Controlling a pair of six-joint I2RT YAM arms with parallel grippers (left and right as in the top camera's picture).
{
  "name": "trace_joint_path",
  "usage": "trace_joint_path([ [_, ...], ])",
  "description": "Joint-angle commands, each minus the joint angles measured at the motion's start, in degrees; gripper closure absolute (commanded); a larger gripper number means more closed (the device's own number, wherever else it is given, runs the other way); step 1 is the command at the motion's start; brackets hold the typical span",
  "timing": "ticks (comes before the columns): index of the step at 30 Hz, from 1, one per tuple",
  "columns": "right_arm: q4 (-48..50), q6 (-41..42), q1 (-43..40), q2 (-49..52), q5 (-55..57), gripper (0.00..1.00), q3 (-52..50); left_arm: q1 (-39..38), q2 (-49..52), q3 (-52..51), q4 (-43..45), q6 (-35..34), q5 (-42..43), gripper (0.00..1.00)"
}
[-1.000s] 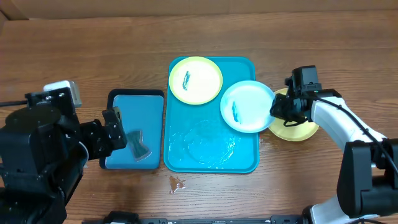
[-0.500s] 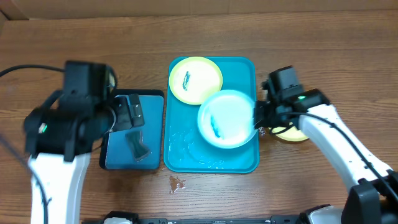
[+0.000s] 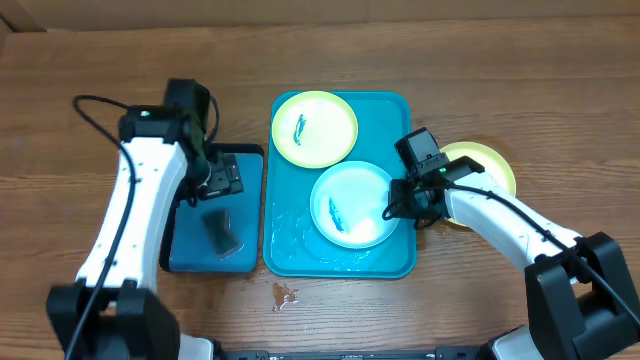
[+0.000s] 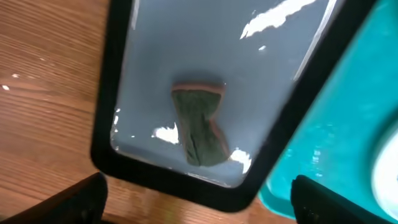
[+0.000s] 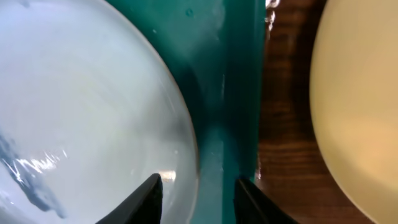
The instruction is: Clean dirty plates on tray and stack at the side
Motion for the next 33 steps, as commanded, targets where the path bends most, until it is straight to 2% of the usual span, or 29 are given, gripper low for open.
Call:
trace_joint_path([
  [1,-1.3,0.2,0.0,-4.7,1.0,0.60,0.7,0.3,1.9,-3.5,1.6,1.4,0.2,0.11],
  [3,-2.6,0.0,0.0,-8.3,1.0,0.58,0.8,0.6,2.7,-6.1,4.1,1.4,0.6,0.14],
  [7,-4.5,0.0,0.0,-15.3,1.0,0.53,0.8,1.1,3.3,-12.8,9.9,1.4,5.1,0.32],
  [14,-5.7,0.0,0.0,-20.4,1.0,0.50,0.8,1.1,3.4,-22.1,19.5,1.0,8.0,0.31],
  [15,-6.0,0.0,0.0,-20.4,1.0,0.49,0.8,1.1,3.4,-23.3,21.4,0.4,7.8,0.37],
  [16,-6.3,0.0,0.0,-20.4,1.0,0.50,0.8,1.1,3.4,-24.3,23.2,-0.2,7.8,0.48],
  [18,-7.0,0.0,0.0,-20.3,1.0,0.49,0.8,1.1,3.4,-25.9,25.9,-1.0,7.8,0.76],
  [19,-7.3,0.0,0.0,-20.3,1.0,0.49,0.8,1.1,3.4,-26.5,26.8,-1.2,7.8,0.86],
  [21,-7.6,0.0,0.0,-20.3,1.0,0.50,0.8,1.1,3.4,-27.0,27.8,-1.2,7.8,0.95],
  [25,-7.8,0.0,0.0,-20.3,1.0,0.50,0.8,1.1,3.3,-24.9,25.8,0.2,8.1,0.96],
  [30,-7.9,0.1,0.0,-20.3,1.0,0.49,0.8,1.1,3.1,-16.1,18.3,2.1,7.9,0.96],
  [33,-7.9,0.3,0.0,-20.3,1.0,0.49,0.8,1.1,3.1,-11.4,17.2,4.3,8.1,0.96],
])
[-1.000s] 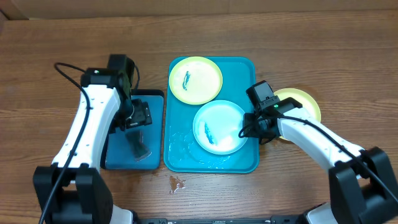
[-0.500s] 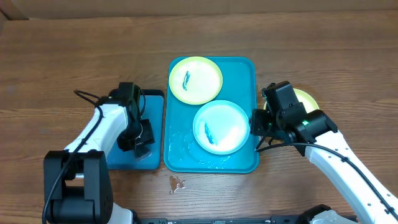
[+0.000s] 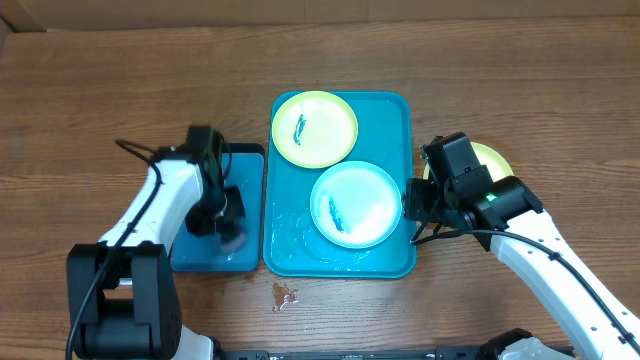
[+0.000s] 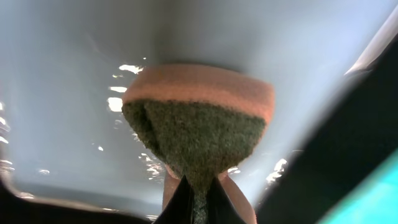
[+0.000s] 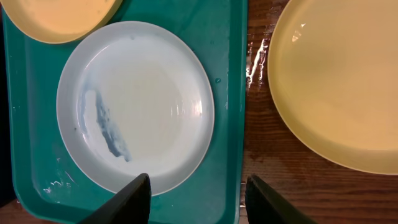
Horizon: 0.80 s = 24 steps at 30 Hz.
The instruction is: Clean dirty plates on tray and stack at the side
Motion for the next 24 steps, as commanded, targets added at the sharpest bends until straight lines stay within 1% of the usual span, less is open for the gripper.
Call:
trace_joint_path([
  [1,0.2,0.2,0.0,-0.4,0.7,0.49,0.7,-0.1,0.0,5.5,0.8,4.0,1.0,0.96],
  [5,0.3,0.4,0.0,-0.4,0.8,0.49,0.7,-0.7,0.3,3.9,4.1,5.9,1.0,0.96],
  [7,0.4,0.4,0.0,-0.4,0.7,0.50,0.7,-1.4,0.5,1.2,7.0,6.8,0.9,0.96],
  [11,0.3,0.4,0.0,-0.4,0.7,0.49,0.7,-2.2,1.8,-5.5,14.6,7.0,-0.3,0.96],
  [12,0.3,0.4,0.0,-0.4,0.7,0.49,0.7,-2.1,2.1,-6.3,15.4,6.9,-0.2,0.96],
  [22,0.3,0.6,0.0,-0.4,0.5,0.49,0.7,-1.9,2.9,-7.3,15.5,8.1,-0.3,0.96],
  [24,0.3,0.6,0.0,-0.4,0.5,0.49,0.7,-1.9,2.9,-6.3,14.0,8.2,0.1,0.96],
])
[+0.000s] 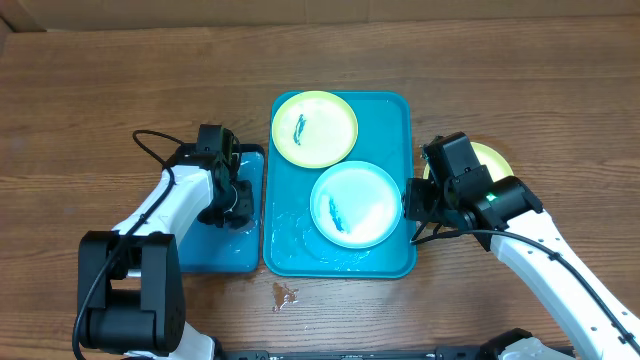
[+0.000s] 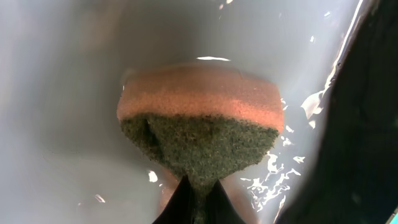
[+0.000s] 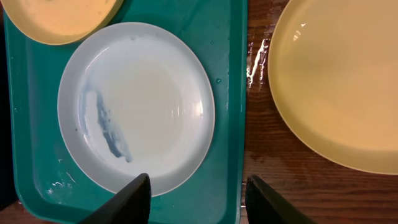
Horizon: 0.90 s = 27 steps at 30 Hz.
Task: Clean dirty plates on tray and stack at the side
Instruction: 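Scrub the white plate with the sponge in the left gripper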
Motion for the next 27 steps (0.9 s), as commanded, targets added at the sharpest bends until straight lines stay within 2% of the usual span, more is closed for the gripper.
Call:
trace_joint_path([
  [1,0.3,0.3,0.0,-0.4,0.5,0.50,0.7,0.0,0.8,1.4,-3.4,1.9,-0.2,0.96],
  [7,1.0,0.3,0.0,-0.3,1.3,0.50,0.7,0.0,0.8,19.6,-21.1,3.7,-0.2,0.96],
  [12,4.7,3.5,0.0,0.9,5.5,0.47,-0.5,-1.8,0.8,32.4,-27.5,3.3,7.1,0.96],
  [15,8.4,3.5,0.0,3.0,5.5,0.44,-2.3,-5.0,0.8,34.4,-26.3,1.4,11.7,0.96],
  [19,12.3,2.8,0.0,8.4,5.4,0.40,-3.7,-11.1,0.8,32.4,-21.7,-3.9,12.0,0.96],
  [23,16.8,-3.0,0.0,14.9,2.1,0.39,-3.9,-17.1,0.9,28.2,-15.5,-10.3,10.8,0.96],
  [24,17.8,-4.1,0.0,16.4,0.7,0.42,-3.9,-18.2,0.9,26.9,-14.0,-12.8,9.9,0.96],
  [27,19.1,-4.2,0.0,19.7,0.3,0.57,-3.9,-20.4,0.9,22.9,-9.8,-18.6,8.6,0.96],
])
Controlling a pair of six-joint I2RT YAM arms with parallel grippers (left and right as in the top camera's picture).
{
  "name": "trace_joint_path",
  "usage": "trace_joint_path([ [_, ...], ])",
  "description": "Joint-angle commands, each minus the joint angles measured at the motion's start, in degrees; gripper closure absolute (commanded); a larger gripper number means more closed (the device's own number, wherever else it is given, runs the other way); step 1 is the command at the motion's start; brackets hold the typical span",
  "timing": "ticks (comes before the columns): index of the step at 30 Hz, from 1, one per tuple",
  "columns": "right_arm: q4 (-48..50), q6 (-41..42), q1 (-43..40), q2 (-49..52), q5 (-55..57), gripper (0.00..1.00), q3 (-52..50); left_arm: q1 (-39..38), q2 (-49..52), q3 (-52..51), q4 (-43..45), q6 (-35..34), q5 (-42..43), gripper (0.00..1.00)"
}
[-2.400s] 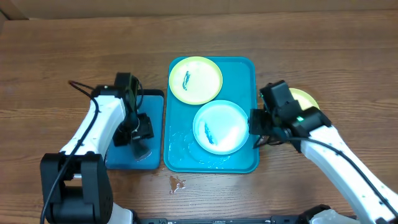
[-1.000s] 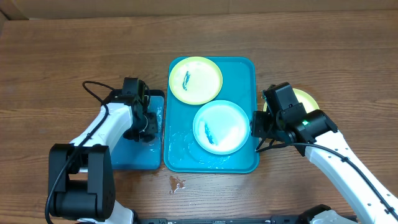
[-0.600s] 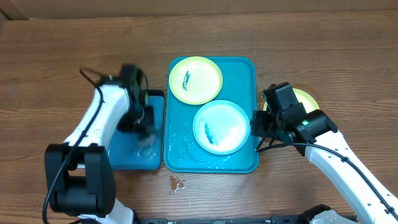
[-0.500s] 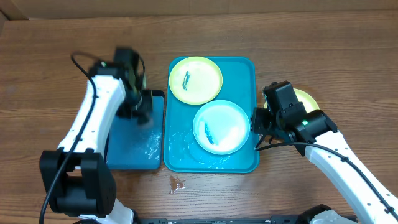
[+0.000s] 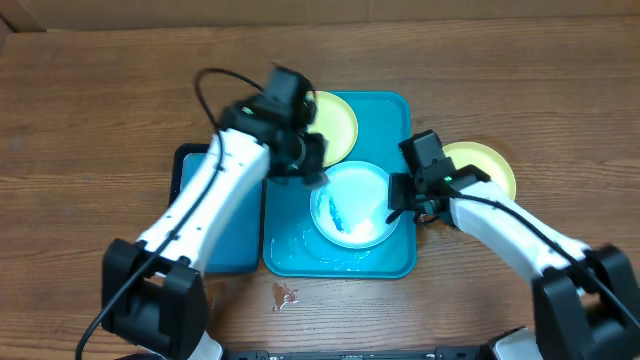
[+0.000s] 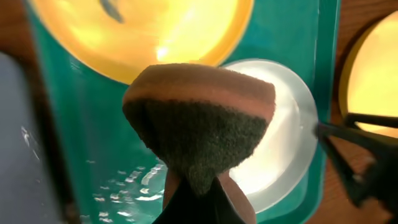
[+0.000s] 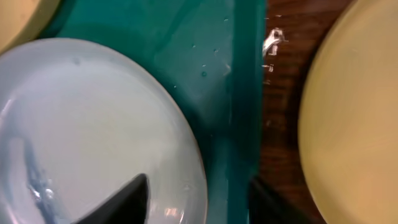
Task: Clean dirty plates on tray and stack at the side
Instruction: 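Scrub the white plate with the sponge in the left gripper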
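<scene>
A white plate (image 5: 350,205) with a blue smear lies on the teal tray (image 5: 290,245). Behind it, a yellow-green plate (image 5: 335,125) with a smear is half hidden by my left arm. My left gripper (image 5: 305,165) is shut on the orange-and-green sponge (image 6: 199,118), held above the tray between the two plates. My right gripper (image 7: 199,202) is open and low, one finger (image 7: 124,199) over the white plate's right rim (image 7: 193,162), the other past the tray wall. A clean yellow plate (image 5: 485,165) rests on the table to the right.
A blue-grey water basin (image 5: 215,210) with a black rim stands left of the tray. Water is puddled on the tray's front left (image 6: 124,180) and spilled on the wood near the yellow plate (image 7: 272,43). A small wet mark (image 5: 285,295) lies before the tray.
My left gripper, holding the sponge, has left the basin and is now above the tray beside the white plate. My right gripper has dropped from high above down to the white plate's right rim.
First the sponge lay in the basin under my open left gripper, and my right gripper was low at the white plate's rim. Then the left was shut on the sponge in the water and the right hung higher. Now the sponge is over the tray, the right low again.
</scene>
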Motion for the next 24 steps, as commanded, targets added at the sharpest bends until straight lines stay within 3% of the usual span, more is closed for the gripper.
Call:
trace_joint_path([
  [1,1.0,-1.7,0.0,2.7,-1.7,0.60,-0.5,-1.6,-0.5,-4.9,3.5,-10.1,-0.8,0.96],
  [4,1.5,-0.8,0.0,4.7,-1.7,0.88,-0.5,-3.0,-0.3,-9.1,8.4,-13.1,2.1,0.96],
  [6,1.5,-0.6,0.0,5.5,-1.8,0.96,-0.5,-3.9,0.1,-11.5,12.4,-13.5,5.5,0.96],
  [10,1.3,-0.6,0.0,5.5,-3.1,0.96,-0.5,-6.5,2.4,-14.5,20.2,-14.2,10.1,0.96],
  [15,0.6,-0.7,0.0,5.5,-3.8,0.96,-0.5,-9.1,8.9,-14.5,22.9,-14.1,10.6,0.96],
  [20,-0.7,-1.0,0.0,5.5,-4.0,0.96,-0.5,-7.4,12.9,-14.4,19.2,-16.5,8.9,0.96],
  [24,-1.0,-2.0,0.0,5.5,-4.3,0.96,-0.5,-4.4,12.8,-11.9,11.8,-16.7,0.6,0.96],
])
